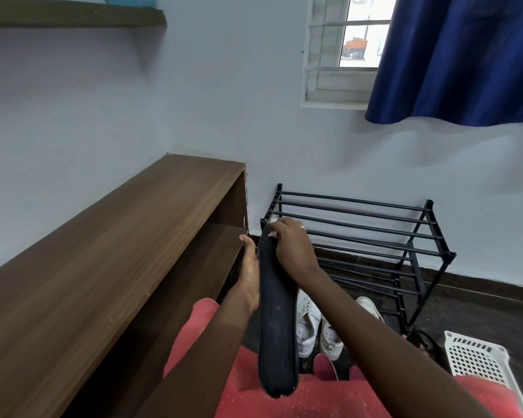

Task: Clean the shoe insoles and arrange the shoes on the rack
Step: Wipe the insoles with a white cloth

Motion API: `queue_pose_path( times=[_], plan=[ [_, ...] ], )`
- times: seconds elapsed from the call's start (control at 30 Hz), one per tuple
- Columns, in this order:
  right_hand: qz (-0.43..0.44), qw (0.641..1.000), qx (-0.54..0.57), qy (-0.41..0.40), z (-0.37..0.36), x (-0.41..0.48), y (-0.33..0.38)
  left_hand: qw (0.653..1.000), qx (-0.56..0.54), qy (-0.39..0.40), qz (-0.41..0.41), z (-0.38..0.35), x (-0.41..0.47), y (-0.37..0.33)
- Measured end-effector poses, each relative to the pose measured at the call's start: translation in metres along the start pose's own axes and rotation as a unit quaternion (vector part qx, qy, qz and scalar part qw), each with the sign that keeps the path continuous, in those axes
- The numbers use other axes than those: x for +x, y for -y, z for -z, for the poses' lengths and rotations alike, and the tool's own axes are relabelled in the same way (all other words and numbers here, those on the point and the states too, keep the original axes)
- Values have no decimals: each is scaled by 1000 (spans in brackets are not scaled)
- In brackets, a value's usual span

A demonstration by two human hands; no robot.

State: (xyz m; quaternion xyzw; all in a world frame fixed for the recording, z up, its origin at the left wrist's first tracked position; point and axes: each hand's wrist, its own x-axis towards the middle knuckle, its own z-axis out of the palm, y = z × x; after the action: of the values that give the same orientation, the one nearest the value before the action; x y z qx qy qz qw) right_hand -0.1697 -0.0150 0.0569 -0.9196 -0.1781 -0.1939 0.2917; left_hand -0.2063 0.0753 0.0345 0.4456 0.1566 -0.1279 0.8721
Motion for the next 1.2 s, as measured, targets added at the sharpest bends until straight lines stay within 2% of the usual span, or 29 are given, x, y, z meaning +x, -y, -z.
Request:
queue_pose_path(
  times=[0.13, 0.3, 0.47, 0.57, 0.67, 0.87, 1.0, 1.2],
  plan=[
    [43, 997, 16, 59, -4, -30, 16, 996, 37, -79, -23, 7, 7, -4],
    [29, 995, 22, 95, -8, -54, 17, 994, 82, -65, -36, 16, 11, -8],
    [7, 998, 44, 40, 0, -25, 17, 996, 68, -38, -45, 0, -4, -5],
    [-48, 998, 46, -4, 9, 5, 12, 997, 63, 32, 1, -6, -7, -3],
    [-94, 995, 36, -25, 12, 22, 6, 997, 56, 60, 10, -5, -6, -2],
    [-11, 999, 29, 38, 9, -12, 16, 999, 49, 4, -11, -1, -2, -9],
    [1, 997, 21, 79, 8, -45, 25, 994, 95, -46, -28, 4, 1, -14],
    [36, 994, 77, 65, 8, -52, 22, 994, 87, -51, -28, 4, -3, -19]
  ],
)
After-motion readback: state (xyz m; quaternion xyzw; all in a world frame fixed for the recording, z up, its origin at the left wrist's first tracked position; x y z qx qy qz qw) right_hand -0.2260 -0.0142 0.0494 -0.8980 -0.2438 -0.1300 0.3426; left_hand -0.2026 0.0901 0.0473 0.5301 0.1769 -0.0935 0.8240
